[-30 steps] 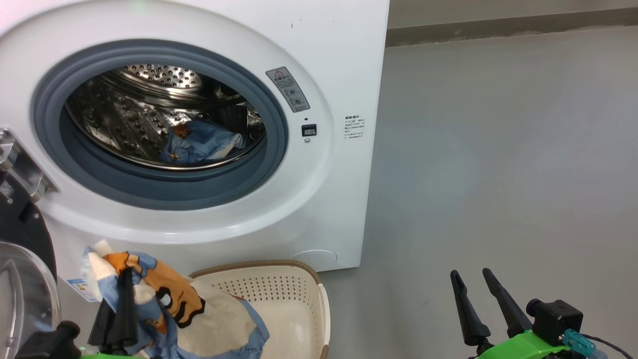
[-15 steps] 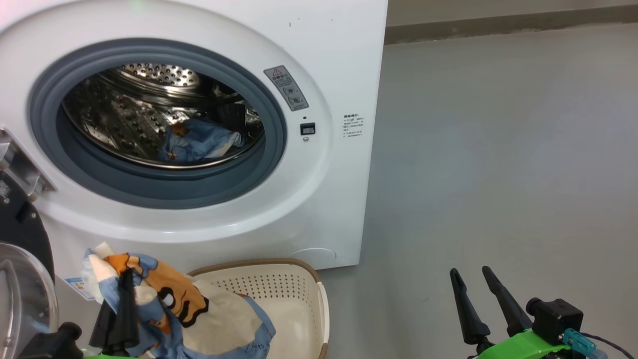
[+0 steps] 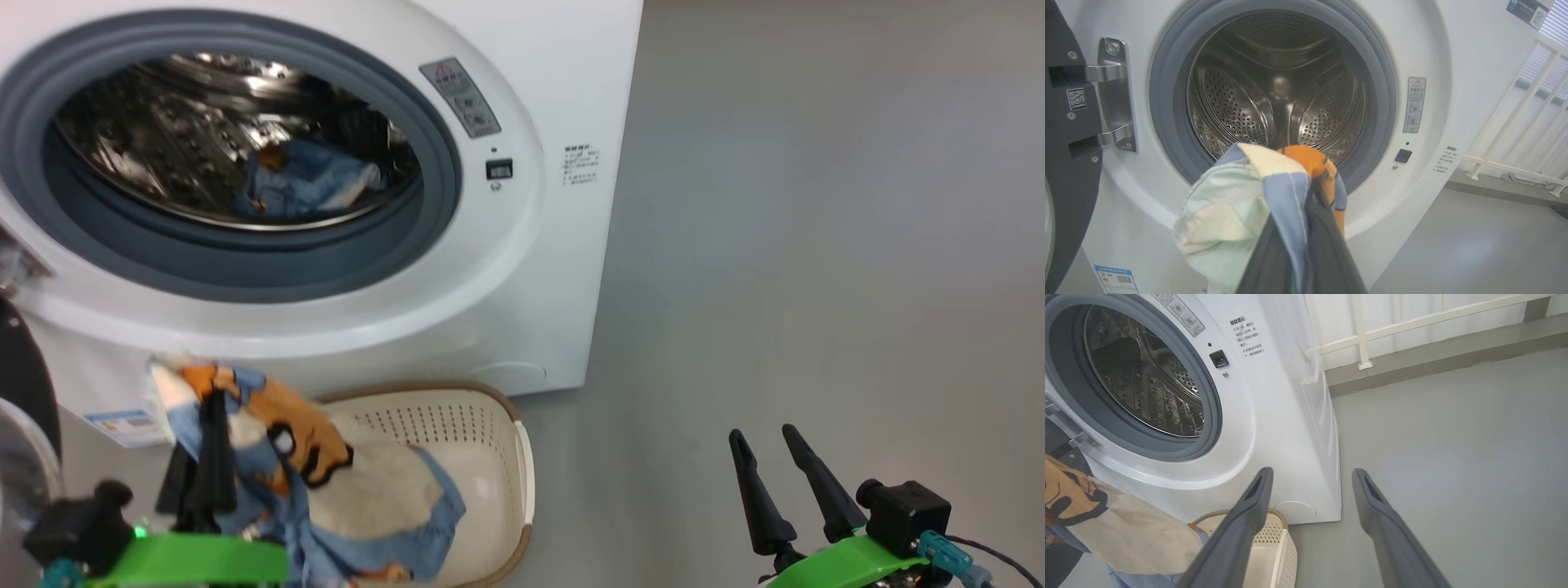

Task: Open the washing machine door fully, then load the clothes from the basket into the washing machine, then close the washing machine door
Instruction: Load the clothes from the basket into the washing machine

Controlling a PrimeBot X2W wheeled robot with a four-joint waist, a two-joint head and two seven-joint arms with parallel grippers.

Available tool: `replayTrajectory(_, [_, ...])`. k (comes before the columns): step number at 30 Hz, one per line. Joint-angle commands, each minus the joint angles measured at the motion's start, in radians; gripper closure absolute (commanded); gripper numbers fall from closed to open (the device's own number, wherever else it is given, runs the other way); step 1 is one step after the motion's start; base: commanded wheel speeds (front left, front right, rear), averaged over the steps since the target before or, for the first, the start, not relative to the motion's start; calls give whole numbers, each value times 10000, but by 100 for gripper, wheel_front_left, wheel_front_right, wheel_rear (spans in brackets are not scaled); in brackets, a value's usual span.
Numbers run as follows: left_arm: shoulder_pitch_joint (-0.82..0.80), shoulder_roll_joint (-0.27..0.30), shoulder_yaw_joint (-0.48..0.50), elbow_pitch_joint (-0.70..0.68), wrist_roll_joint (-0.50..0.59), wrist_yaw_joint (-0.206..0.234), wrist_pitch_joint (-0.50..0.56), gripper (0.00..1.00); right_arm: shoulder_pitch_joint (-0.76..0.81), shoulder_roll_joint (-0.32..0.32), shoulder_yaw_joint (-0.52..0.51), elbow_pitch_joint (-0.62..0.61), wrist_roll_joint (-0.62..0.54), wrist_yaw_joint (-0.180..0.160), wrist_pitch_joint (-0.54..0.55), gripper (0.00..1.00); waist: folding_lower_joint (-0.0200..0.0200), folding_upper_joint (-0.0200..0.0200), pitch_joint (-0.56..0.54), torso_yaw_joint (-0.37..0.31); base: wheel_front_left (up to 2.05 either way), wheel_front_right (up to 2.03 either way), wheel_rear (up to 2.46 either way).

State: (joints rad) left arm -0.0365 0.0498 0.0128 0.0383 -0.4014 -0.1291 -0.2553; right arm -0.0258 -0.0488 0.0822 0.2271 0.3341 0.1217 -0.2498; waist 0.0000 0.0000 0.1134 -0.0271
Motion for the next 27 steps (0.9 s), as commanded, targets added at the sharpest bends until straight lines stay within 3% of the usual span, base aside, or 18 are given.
replayTrajectory(1, [-697,153,335,-198,-81,-15,-65,100,-410,-14,270,-299,-130,90,-120,0,0,0,680,-124,0,0,0])
replayTrajectory(10, [-2492,562,427,208,-293,-15,-65,100,-882,-14,460,-523,-171,90,-120,0,0,0,1918,-557,0,0,0])
replayTrajectory(27, [-6143,2077,374,1766,-294,-15,-65,100,-1441,-14,933,-953,58,90,-120,0,0,0,3899,-1645,0,0,0])
